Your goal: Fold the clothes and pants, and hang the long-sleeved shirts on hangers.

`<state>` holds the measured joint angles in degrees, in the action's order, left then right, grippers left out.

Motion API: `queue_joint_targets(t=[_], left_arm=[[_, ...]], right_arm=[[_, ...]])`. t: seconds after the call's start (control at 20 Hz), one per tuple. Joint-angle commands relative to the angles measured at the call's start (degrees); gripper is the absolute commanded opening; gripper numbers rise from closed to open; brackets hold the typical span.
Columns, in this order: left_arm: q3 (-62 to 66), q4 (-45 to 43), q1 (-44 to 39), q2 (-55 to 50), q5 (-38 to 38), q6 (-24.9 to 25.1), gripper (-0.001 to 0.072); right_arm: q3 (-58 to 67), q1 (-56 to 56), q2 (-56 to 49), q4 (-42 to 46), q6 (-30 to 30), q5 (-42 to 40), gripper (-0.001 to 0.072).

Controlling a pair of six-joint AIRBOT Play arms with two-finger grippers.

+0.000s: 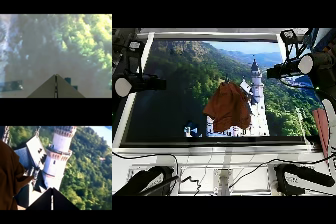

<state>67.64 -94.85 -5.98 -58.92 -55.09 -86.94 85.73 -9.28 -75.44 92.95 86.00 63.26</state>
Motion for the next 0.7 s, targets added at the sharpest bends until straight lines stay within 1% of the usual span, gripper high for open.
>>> queue_joint_targets(t=[0.0, 0.3, 0.35, 0.45, 0.5, 0.55, 0.6, 0.65], left_arm=[[-0.02, 1.05, -0.04, -0.04, -0.02, -0.76, 0.002], [-0.02, 2.12, -0.07, -0.04, -0.63, -0.76, 0.002], [-0.02, 2.14, -0.07, -0.02, -0.79, -0.79, 0.002], [0.0, 1.88, -0.07, 0.15, -1.95, -0.74, 0.0021], [-0.02, 0.81, -0.02, 0.87, -2.95, -0.74, 0.0013], [-0.02, -0.83, 0.15, 2.05, -3.63, -0.76, 0.0013], [-0.02, -1.7, 0.31, 3.61, -3.91, -0.74, 0.0013], [-0.02, -2.08, 0.63, 5.6, -3.82, -0.74, 0.0013]], right_arm=[[-0.02, -0.04, -0.04, 0.0, 0.0, -0.31, 0.0023], [-0.02, -0.04, -0.04, 0.09, -0.04, -0.28, 0.0023], [0.0, -0.04, 0.09, -0.09, 0.0, 0.7, 0.0023], [-0.02, 0.04, 0.37, 1.31, -0.68, 4.74, 0.0024], [-0.09, 0.76, 0.57, 3.82, -3.8, 10.47, 0.0023], [-0.98, 2.27, 1.11, 4.68, -4.98, 14.47, 0.0022], [-3.48, 4.37, 2.38, 2.97, -4.98, 15.52, 0.0022], [-7.91, 6.84, 4.61, 0.15, -5.92, 14.82, 0.0022]])
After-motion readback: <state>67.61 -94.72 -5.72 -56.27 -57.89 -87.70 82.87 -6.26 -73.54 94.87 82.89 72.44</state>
